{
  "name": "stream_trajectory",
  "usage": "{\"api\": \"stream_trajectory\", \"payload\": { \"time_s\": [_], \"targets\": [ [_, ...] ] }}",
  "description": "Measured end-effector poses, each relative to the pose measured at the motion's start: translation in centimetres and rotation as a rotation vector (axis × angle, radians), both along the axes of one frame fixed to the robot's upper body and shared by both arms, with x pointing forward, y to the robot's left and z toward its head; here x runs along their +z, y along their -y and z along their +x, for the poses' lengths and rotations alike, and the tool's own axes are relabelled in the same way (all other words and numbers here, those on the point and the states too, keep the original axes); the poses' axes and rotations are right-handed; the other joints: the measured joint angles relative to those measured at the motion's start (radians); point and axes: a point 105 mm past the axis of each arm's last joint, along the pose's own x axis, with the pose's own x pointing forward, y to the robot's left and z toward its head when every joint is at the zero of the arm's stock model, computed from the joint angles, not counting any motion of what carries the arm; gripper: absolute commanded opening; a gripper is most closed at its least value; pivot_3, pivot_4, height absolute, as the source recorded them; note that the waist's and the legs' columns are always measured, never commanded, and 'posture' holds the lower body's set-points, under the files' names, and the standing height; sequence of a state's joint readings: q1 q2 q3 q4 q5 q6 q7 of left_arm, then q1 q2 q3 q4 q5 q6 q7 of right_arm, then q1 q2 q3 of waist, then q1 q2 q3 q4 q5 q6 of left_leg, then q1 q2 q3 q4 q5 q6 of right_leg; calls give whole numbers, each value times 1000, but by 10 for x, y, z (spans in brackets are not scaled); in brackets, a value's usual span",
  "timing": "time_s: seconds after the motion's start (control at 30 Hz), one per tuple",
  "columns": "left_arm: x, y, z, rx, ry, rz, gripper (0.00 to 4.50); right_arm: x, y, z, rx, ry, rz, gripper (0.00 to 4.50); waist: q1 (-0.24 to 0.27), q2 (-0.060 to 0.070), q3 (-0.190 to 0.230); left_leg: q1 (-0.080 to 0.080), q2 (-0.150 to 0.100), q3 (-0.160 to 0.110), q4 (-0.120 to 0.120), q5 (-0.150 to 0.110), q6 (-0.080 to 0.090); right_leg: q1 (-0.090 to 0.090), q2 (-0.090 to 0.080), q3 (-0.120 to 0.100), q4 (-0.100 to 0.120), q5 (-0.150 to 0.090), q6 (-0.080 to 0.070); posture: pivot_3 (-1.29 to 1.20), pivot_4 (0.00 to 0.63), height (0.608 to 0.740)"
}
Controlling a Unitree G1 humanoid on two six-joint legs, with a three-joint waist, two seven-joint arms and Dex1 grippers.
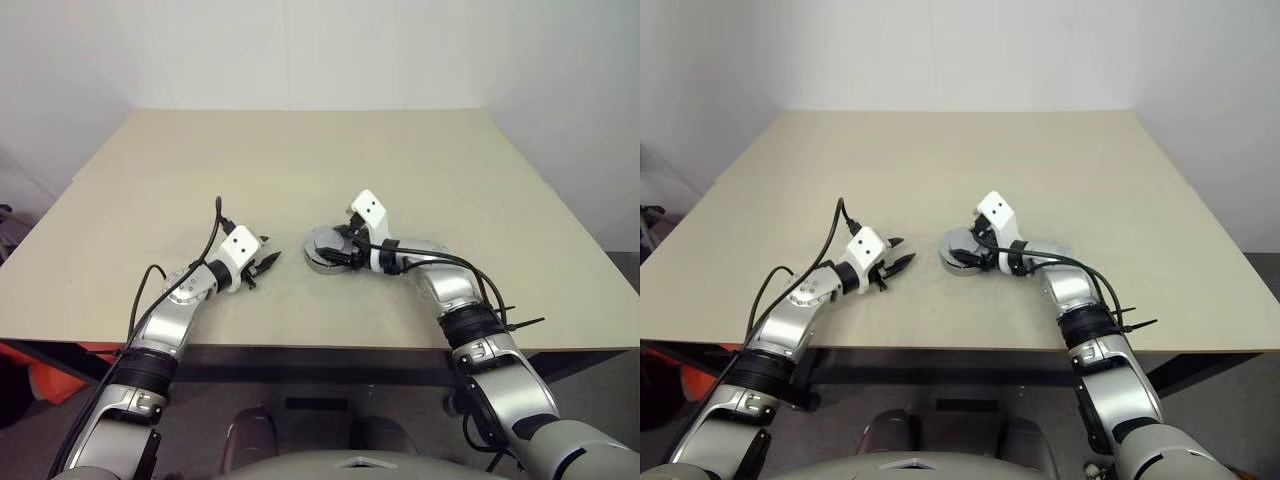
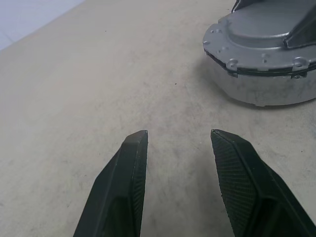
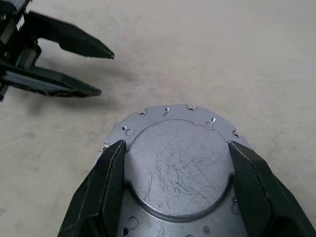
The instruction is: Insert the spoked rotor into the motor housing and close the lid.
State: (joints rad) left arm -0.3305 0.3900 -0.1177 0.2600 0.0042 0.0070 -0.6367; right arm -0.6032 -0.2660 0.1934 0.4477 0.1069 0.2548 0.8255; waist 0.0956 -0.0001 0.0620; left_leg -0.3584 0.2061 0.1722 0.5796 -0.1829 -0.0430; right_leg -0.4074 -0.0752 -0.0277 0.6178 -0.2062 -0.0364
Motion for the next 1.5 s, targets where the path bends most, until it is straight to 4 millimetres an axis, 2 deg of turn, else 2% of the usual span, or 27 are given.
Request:
{"api": "stream_trajectory", "payload": {
  "time_s": [0.43,0.6,0.73,1.03,1.17,1.5],
  "targets": [
    [-1,0,0,0,-1,1,2138,-3,0,1,-1,32,-39,3114,0,0,0,2,0,0,0,0,0,1,0,0,0,0,0,0,0,740],
    [-3,-1,-2,3,-8,1,2138,-3,0,1,-2,35,-43,3114,0,0,0,3,0,0,0,0,0,2,0,0,0,-3,5,0,0,740],
    [-4,-1,-2,3,-11,1,2138,-4,1,-1,21,27,-54,3114,1,0,0,2,0,0,0,0,0,2,0,0,0,0,0,0,0,740],
    [-5,4,-2,4,-25,-21,2138,-5,-1,-4,51,37,-101,3114,0,0,-1,3,0,0,-1,-2,3,5,0,0,-4,0,1,0,0,740],
    [-6,3,-2,6,-29,-20,2138,-6,0,-5,55,42,-120,3114,1,0,-2,8,0,0,-2,-3,4,10,0,0,-7,-4,6,0,0,740],
    [-6,3,-2,13,-29,-23,2138,-5,1,-5,52,20,-114,3114,1,0,-3,8,-1,0,-2,-5,7,12,0,0,-10,-1,2,0,0,740]
  ]
}}
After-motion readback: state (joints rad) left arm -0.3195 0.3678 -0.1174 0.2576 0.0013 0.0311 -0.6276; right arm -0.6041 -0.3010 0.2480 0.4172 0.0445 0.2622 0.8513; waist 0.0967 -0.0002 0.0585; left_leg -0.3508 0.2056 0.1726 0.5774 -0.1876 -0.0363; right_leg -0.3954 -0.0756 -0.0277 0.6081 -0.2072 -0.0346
